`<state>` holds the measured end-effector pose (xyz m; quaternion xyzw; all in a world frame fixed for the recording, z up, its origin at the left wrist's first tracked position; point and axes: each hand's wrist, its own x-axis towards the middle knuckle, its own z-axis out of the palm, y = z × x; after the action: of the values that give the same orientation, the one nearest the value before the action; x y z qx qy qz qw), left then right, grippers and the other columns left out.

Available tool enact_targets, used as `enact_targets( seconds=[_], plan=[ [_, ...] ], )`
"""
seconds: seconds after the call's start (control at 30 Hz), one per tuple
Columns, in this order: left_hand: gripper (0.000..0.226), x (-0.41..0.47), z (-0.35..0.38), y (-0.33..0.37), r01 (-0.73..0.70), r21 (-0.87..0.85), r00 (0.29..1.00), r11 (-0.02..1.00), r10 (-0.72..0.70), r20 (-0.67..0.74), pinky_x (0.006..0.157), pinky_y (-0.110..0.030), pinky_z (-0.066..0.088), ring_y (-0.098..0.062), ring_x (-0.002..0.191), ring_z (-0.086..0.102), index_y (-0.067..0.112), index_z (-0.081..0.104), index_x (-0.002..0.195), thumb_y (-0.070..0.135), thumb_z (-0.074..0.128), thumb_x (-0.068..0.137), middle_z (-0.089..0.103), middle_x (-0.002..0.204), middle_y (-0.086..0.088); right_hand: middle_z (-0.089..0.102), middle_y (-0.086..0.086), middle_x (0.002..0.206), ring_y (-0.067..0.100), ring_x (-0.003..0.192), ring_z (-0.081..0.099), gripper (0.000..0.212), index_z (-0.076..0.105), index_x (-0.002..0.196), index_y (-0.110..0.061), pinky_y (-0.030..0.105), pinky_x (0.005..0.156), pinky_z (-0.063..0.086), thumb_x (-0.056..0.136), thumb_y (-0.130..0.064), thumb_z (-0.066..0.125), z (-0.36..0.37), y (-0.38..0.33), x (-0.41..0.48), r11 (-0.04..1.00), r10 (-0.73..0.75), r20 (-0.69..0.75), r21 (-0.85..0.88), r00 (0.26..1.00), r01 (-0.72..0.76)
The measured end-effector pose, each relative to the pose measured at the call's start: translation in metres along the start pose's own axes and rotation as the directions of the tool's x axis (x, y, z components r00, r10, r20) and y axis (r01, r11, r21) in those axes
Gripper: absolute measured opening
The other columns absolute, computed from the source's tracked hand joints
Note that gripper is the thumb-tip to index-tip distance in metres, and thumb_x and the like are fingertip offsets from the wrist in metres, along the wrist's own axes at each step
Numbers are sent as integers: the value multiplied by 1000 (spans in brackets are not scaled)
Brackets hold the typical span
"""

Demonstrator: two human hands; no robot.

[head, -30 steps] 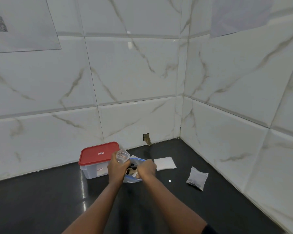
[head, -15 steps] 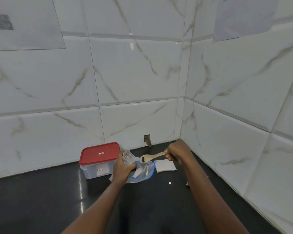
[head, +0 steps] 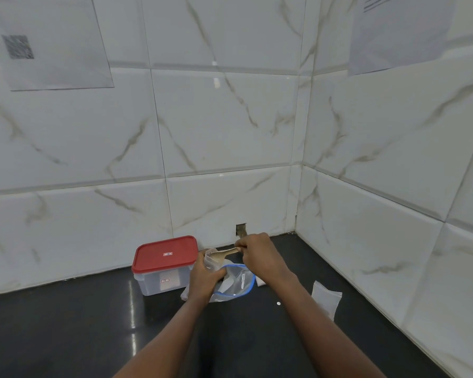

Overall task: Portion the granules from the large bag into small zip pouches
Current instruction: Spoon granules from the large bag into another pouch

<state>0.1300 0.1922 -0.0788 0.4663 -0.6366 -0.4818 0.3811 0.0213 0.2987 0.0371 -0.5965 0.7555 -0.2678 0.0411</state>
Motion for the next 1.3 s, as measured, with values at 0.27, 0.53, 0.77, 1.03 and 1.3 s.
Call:
enact_targets(
  seconds=[0.27,0.53,0.77,1.03,1.3],
  plan=[
    [50,-18,-2,32,-33,-25,999,999,32,-31,81,-42,55,-26,95,61,21,49,114,9,72,71,62,105,-6,57,15,81,25,72,51,28,64,91,0,37,64,43,79,11,41,1,2,0,980,-96,28,-174,995,99],
    [48,-10,-2,35,-34,-16,998,999,33,-47,68,-20,43,-20,95,56,14,49,120,8,70,77,59,107,-6,72,14,96,30,94,65,31,74,97,-2,35,86,53,84,-1,45,-23,17,-2,934,334,-239,215,912,-286],
    [42,-10,-7,38,-84,-21,996,996,83,-44,63,-15,40,-16,90,52,19,46,113,4,66,79,56,102,-1,71,9,90,24,84,65,32,75,92,-8,32,78,54,84,-6,44,-24,26,-14,922,385,-185,114,904,-369],
    [37,-16,-16,29,-161,8,987,987,162,-23,58,-11,43,-12,83,58,17,57,107,4,70,74,63,92,3,66,11,109,26,101,62,37,65,114,-12,32,85,50,88,-4,40,75,18,-14,964,267,72,-3,961,-267],
    [41,-23,-23,22,-218,31,976,975,218,3,64,-8,44,-7,85,61,20,60,105,6,77,71,66,92,7,65,11,78,24,80,61,12,56,81,-12,20,57,45,92,-10,52,98,-9,-7,860,381,232,266,895,-435]
  ],
)
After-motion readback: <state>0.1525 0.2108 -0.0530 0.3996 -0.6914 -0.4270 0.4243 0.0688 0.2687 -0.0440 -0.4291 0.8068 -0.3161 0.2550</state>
